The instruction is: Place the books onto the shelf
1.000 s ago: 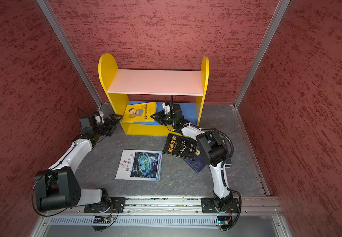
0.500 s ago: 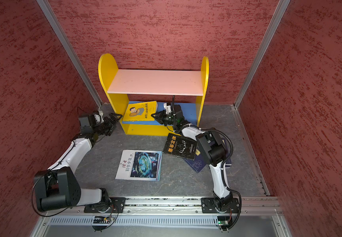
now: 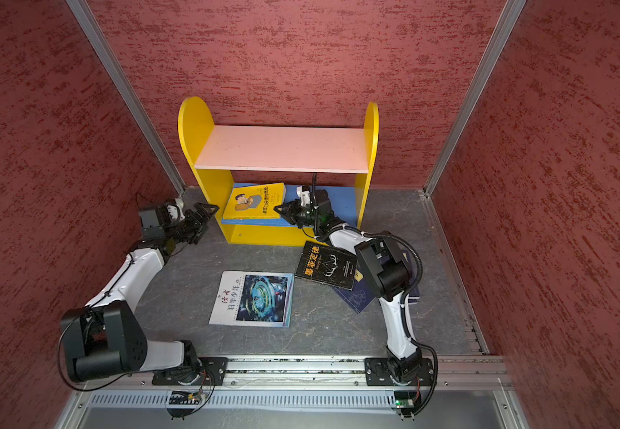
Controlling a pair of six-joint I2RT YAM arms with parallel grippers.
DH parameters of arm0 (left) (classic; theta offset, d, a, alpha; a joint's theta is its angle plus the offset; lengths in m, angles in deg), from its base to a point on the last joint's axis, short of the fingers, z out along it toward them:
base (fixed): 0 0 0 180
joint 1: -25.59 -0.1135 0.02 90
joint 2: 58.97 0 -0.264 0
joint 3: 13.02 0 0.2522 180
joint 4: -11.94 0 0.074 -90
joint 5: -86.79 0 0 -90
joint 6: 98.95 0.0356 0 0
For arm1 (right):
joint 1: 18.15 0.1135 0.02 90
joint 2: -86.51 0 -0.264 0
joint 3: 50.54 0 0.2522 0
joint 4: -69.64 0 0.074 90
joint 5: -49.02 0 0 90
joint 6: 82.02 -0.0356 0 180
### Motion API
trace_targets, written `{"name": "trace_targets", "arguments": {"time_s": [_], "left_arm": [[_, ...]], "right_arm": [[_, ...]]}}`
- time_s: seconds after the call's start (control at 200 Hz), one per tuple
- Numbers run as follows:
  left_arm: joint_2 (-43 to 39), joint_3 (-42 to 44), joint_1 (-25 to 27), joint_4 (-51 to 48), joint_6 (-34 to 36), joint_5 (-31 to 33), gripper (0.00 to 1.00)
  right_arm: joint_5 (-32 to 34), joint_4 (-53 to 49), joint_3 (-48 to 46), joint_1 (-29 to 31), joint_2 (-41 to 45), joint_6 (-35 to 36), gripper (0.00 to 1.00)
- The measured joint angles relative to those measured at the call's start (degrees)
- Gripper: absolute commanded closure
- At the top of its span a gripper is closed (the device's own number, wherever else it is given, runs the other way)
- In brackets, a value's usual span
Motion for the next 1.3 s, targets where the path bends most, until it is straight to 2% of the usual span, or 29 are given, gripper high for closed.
{"name": "trace_targets", "arguments": {"time_s": [0.165,0.256,0.651,0.917,1.152,1.298], "left_arm": [[0.0,0.85,-0.02,0.26,-0.42,-0.31,0.01],[0.0,1.18,0.0,0.48,-0.44,-0.52,0.01],[0.13,2.25,-0.02,1.62,-0.57,-1.01,0.01],[1.49,2.25,-0.02,2.6,-0.94,-1.99,0.0],[1.49,2.34,-0.02,3.23,-0.98,-2.25,0.01],[1.49,2.47,-0.02,4.02,-0.98,-2.49,0.01]], "right_arm": [[-0.42,-0.37,0.15,0.04,-0.02,0.52,0.86],[-0.42,-0.55,0.15,0.13,0.0,0.9,0.78],[-1.55,-2.64,0.7,0.2,0.09,4.2,0.65],[-2.08,-5.18,1.27,0.37,0.35,7.56,0.67],[-2.84,-9.18,2.84,0.37,0.35,10.23,0.79],[-3.37,-10.67,3.32,0.37,0.35,11.06,0.8]]}}
